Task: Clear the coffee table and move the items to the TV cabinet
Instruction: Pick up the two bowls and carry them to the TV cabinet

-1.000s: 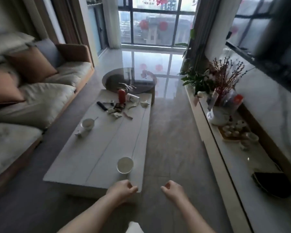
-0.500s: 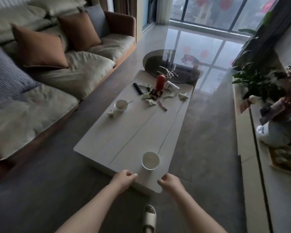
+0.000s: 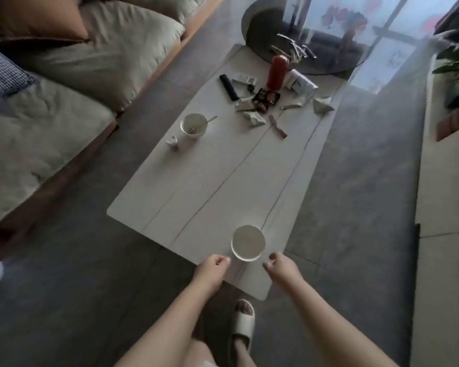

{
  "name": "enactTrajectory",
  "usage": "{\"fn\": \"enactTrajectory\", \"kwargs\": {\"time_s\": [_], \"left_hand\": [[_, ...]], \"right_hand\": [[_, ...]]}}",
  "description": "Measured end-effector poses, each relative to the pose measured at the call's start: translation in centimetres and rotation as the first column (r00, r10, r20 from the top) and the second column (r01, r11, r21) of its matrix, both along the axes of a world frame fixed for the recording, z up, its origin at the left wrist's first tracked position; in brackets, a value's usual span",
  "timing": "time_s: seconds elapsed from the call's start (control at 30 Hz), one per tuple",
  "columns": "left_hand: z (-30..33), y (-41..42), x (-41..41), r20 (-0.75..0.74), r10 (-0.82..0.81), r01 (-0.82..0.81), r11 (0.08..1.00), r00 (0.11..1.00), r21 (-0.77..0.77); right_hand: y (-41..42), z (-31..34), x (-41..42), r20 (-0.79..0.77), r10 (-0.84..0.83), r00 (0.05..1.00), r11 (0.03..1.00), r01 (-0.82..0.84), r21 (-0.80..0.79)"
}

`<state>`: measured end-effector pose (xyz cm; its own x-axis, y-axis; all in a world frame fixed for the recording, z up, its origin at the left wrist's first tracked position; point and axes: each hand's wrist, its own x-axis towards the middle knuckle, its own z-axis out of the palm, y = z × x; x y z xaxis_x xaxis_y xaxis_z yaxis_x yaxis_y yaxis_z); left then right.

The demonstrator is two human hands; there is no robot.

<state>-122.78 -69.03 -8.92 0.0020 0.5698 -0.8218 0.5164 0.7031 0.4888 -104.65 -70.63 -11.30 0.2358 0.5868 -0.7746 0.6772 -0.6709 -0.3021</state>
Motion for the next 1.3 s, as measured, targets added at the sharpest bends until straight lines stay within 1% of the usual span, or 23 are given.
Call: {"fn": "enactTrajectory", "kwargs": {"time_s": [0.13, 0.27, 0.37, 0.43, 0.53, 0.6, 0.7, 0.8, 0.87, 1.0, 1.13, 1.3], "left_hand": [[-5.6, 3.8, 1.1, -0.023, -0.077, 0.076, 0.996, 0.997, -0.047], [-12.5, 7.2, 2.0, -0.037, -0.102, 0.099, 0.993, 0.994, -0.072], [-17.6, 8.8, 2.6, -0.054, -0.101, 0.095, 0.989, 0.993, -0.110], [-20.0, 9.4, 2.9, -0.055, -0.138, 0.130, 0.983, 0.989, -0.129], [-22.4, 10.3, 3.5, -0.007, -0.200, 0.198, 0.971, 0.980, -0.136], [-23.2, 10.9, 3.8, 0.022, -0.226, 0.227, 0.963, 0.974, -0.142], [-23.5, 11.8, 4.1, 0.100, -0.179, 0.195, 0.963, 0.979, -0.185], [-23.1, 12.8, 3.9, 0.122, -0.180, 0.202, 0.960, 0.976, -0.195], [-22.5, 13.9, 3.6, 0.109, -0.178, 0.195, 0.966, 0.978, -0.171], [-20.8, 16.8, 2.7, 0.074, -0.127, 0.134, 0.986, 0.989, -0.096], [-19.1, 20.6, 1.6, 0.085, 0.009, -0.008, 1.000, 0.996, -0.011], [-18.4, 26.4, 0.1, 0.101, 0.085, -0.095, 0.990, 0.991, 0.102]], "right_hand": [[2.2, -5.0, 0.5, 0.015, -0.073, 0.997, 0.997, 0.073, -0.019], [3.9, -10.6, 0.4, 0.035, -0.206, 0.978, 0.978, 0.206, -0.011], [4.8, -14.7, -0.1, 0.022, -0.321, 0.947, 0.946, 0.321, -0.035], [5.5, -16.8, -0.6, -0.009, -0.437, 0.899, 0.898, 0.436, -0.067], [6.3, -19.0, -1.0, -0.072, -0.618, 0.783, 0.785, 0.612, -0.092], [6.6, -19.7, -1.1, -0.094, -0.658, 0.747, 0.753, 0.653, -0.079], [7.0, -20.1, -1.0, -0.109, -0.685, 0.720, 0.728, 0.684, -0.057], [7.8, -19.6, -1.0, -0.152, -0.726, 0.670, 0.684, 0.726, -0.069], [8.8, -19.2, -1.2, -0.194, -0.736, 0.649, 0.671, 0.738, -0.076], [11.3, -18.0, -1.9, -0.264, -0.717, 0.645, 0.678, 0.733, -0.054], [15.2, -16.7, -2.9, -0.357, -0.743, 0.566, 0.615, 0.788, -0.028], [20.8, -15.7, -4.1, -0.473, -0.707, 0.526, 0.597, 0.802, 0.000]]}}
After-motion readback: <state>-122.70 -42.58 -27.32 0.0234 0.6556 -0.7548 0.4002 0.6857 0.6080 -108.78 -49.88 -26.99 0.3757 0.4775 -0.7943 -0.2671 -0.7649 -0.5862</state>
